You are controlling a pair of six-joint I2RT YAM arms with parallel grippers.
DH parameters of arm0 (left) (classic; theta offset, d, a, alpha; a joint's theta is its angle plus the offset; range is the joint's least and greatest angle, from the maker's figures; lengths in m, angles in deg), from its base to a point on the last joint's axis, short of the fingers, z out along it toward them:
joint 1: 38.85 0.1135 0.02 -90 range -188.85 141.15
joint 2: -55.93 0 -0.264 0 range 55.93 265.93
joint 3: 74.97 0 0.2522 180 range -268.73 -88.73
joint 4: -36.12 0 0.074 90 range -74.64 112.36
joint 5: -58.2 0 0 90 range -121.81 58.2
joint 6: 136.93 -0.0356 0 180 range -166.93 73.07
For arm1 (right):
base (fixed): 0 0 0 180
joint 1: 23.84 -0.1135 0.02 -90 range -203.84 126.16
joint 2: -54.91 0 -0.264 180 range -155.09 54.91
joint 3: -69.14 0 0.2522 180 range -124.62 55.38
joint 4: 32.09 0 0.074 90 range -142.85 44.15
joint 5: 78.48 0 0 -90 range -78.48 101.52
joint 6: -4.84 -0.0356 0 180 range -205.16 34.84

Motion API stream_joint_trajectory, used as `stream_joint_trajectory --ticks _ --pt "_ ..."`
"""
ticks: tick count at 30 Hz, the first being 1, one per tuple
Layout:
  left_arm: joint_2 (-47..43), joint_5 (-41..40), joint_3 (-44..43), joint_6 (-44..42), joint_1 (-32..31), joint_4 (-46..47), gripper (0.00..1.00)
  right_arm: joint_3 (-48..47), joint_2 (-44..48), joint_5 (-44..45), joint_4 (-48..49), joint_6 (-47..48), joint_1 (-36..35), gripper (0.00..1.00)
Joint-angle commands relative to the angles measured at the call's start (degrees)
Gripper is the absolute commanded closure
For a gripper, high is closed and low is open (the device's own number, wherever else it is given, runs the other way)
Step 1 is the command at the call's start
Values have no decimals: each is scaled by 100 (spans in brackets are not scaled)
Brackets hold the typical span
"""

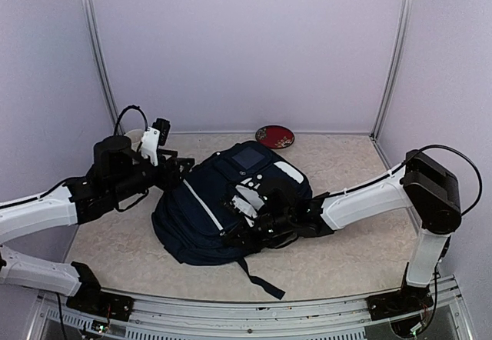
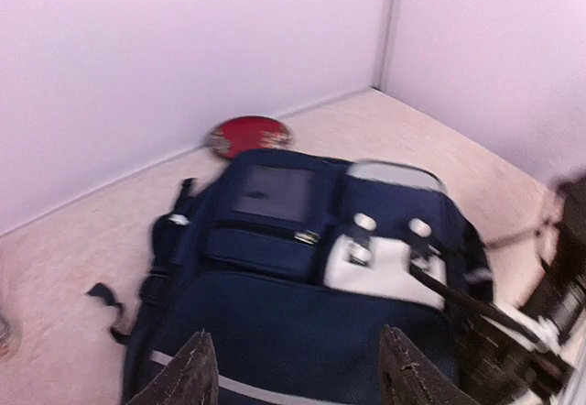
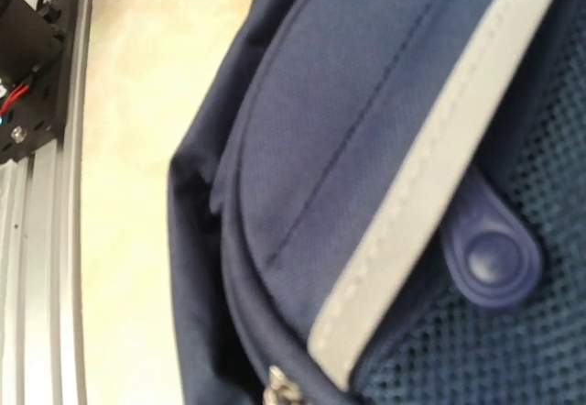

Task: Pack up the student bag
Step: Rotate the student bag at the center of the board, then hold the upper front pocket of the student bag.

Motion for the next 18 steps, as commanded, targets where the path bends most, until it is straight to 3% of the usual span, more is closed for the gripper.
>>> stream_joint_trajectory --ticks 1,4,6,13,18 --pt "-405 -139 725 -1388 -1503 -502 42 -163 384 -47 -200 -62 267 100" --pt "-115 -756 828 -2191 -2422 -910 36 -236 419 -60 -458 -168 316 100" --pt "194 -1231 861 -2559 -2681 -939 34 -296 404 -81 -609 -261 325 100" --pt "353 -1537 1275 -3606 -2656 219 34 -296 468 -273 -669 -493 332 100" --pt "619 -1222 1279 -3872 -2642 0 35 -260 537 -255 -613 -524 349 100"
